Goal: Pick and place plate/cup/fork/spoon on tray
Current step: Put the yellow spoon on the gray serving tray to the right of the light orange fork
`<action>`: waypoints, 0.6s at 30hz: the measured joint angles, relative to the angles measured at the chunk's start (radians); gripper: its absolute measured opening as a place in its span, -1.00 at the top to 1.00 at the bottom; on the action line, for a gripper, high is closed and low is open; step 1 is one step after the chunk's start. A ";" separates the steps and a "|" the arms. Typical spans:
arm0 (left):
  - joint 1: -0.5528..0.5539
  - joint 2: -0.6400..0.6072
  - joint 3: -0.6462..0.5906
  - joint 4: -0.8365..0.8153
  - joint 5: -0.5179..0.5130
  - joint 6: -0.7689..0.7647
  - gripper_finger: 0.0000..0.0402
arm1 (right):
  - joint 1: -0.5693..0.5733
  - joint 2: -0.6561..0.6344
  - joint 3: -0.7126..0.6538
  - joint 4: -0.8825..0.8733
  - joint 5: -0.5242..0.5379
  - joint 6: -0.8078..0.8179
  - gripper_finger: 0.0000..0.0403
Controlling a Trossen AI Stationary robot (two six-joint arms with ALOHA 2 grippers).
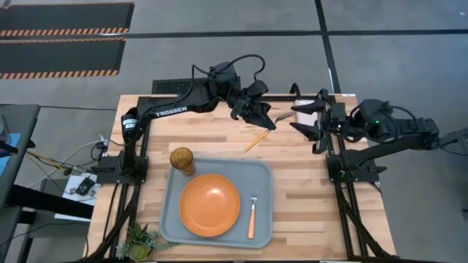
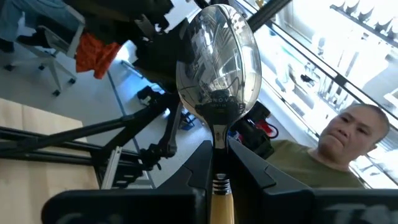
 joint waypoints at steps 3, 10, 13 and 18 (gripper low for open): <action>-0.012 0.000 0.000 -0.005 0.005 0.000 0.88 | -0.010 0.013 0.000 0.002 -0.034 0.002 -0.19; -0.021 0.000 0.000 -0.053 0.004 0.007 0.88 | -0.012 0.020 0.000 0.019 -0.079 0.002 0.01; -0.021 0.001 0.000 -0.073 0.003 0.008 0.88 | -0.012 0.013 0.000 0.031 -0.083 0.002 0.06; -0.021 0.002 -0.001 -0.089 -0.002 0.008 0.88 | -0.012 0.000 0.000 0.019 -0.083 0.009 0.06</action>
